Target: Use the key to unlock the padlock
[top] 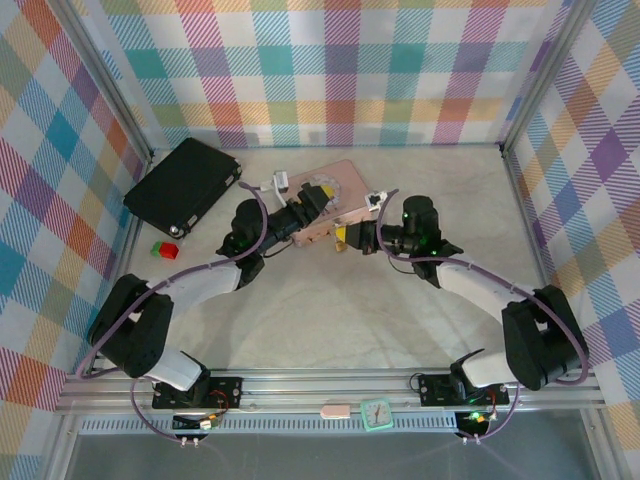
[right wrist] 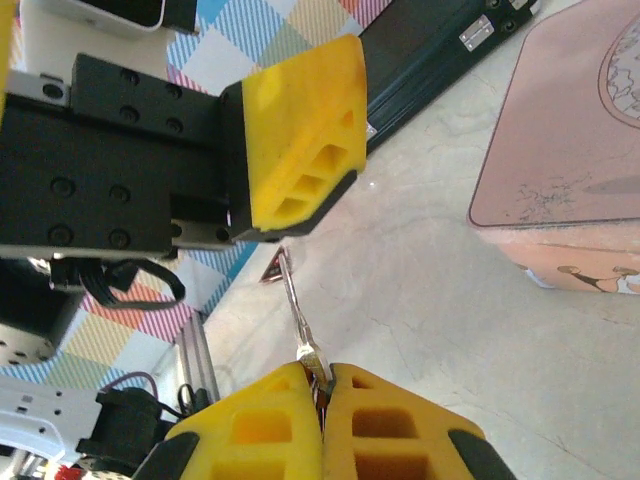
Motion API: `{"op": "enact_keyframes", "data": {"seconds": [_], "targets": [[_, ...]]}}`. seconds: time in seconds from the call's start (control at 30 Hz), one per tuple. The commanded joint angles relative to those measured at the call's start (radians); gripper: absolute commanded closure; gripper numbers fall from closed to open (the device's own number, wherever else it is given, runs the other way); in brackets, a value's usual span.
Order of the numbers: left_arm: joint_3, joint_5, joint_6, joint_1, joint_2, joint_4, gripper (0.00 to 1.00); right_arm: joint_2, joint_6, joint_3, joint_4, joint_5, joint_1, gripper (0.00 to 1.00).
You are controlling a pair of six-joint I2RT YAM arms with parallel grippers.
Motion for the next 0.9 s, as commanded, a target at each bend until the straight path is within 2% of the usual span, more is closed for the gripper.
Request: {"op": "enact_keyframes", "data": {"seconds": [0.0, 0.2, 0.43, 0.53, 0.73, 0.77, 0.87], "targets": [[0.030, 0.063, 0.064, 0.006, -0.006, -0.097, 0.31, -0.029, -0.118, 0.040, -0.082, 0.003, 0.007, 1.00], [0.043, 0.170, 0.052, 0.006, 0.042, -0.033, 0.40, -0.043, -0.144, 0.067, -0.115, 0.010, 0.007, 1.00], [0.036, 0.191, 0.046, 0.005, 0.058, 0.007, 0.54, -0.028, -0.118, 0.081, -0.092, 0.002, 0.007, 1.00], [0.032, 0.201, 0.040, 0.004, 0.067, 0.015, 0.63, -0.010, -0.104, 0.089, -0.084, -0.001, 0.007, 1.00], [0.031, 0.217, 0.026, 0.000, 0.073, 0.035, 0.77, 0.009, -0.089, 0.098, -0.080, 0.016, 0.007, 1.00], [0.030, 0.219, 0.026, 0.000, 0.074, 0.035, 0.81, 0.012, -0.087, 0.100, -0.080, 0.019, 0.007, 1.00], [0.030, 0.222, 0.025, -0.002, 0.077, 0.036, 1.00, 0.019, -0.082, 0.108, -0.083, 0.023, 0.008, 1.00]]}}
